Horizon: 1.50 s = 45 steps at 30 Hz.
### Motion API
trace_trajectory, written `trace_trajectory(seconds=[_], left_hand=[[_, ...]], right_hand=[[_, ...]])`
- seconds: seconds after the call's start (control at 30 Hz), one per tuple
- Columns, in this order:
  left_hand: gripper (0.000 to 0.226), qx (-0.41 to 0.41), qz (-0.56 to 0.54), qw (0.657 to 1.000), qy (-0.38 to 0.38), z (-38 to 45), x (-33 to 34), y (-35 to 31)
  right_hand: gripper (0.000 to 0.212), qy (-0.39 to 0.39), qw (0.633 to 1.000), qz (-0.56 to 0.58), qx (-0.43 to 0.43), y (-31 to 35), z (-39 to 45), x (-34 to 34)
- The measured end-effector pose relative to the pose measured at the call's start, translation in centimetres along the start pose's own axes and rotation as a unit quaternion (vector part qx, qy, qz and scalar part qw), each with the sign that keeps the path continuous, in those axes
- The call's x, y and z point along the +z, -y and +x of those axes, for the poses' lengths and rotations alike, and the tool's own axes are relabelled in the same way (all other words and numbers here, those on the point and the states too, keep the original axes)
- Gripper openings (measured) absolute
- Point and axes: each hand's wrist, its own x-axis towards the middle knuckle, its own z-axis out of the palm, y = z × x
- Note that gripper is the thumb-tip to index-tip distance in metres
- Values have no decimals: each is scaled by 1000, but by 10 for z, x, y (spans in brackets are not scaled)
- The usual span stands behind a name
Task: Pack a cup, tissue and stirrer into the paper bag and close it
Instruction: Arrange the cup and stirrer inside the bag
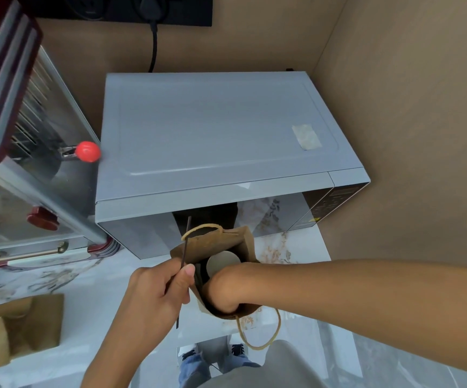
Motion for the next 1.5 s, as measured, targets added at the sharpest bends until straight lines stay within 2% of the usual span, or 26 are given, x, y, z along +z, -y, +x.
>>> trace_trajectory(seconds=[0.1, 0.23, 0.33, 0.43, 0.6, 0.8, 1.0, 1.13, 1.33, 1.37, 1.4, 1.5], left_hand=[[41, 3, 6, 1000, 3, -1, 2, -3], [38, 3, 16, 1000, 0, 0, 2, -1], [33, 5, 28, 1000, 2, 0, 2, 2], [35, 5, 13, 1000, 4, 1, 3, 0], [39, 3, 13, 1000, 6, 2, 6, -4], [35, 0, 14, 1000, 9, 4, 10, -7], [34, 11, 28, 1000, 8, 5, 9, -6], [33, 6, 38, 999, 12, 6, 6, -10], [41, 32, 39, 998, 27, 4, -7, -18], [44, 35, 37, 998, 25, 3, -10, -17], [44, 36, 36, 998, 25, 2, -13, -17], [33, 31, 44, 998, 33, -5, -22, -20]], right_hand=[[27, -16, 999, 35, -21, 0, -5, -2], [21, -95, 984, 150, -17, -6, -14, -5], [20, -173, 947, 268, 39, -17, -21, -6], [25, -202, 916, 329, 109, -21, -24, -4], [32, -144, 918, 327, 172, -26, -3, -2], [41, -110, 912, 349, 182, -38, 21, -5], [41, -154, 866, 422, 221, -38, 29, 2], [39, -138, 877, 417, 195, -36, 7, -3], [23, -187, 875, 434, 106, -30, -58, -20], [19, -219, 863, 448, 81, -29, -67, -22], [17, -264, 833, 484, 43, -28, -77, -20], [18, -345, 677, 648, -56, -25, -110, -5]])
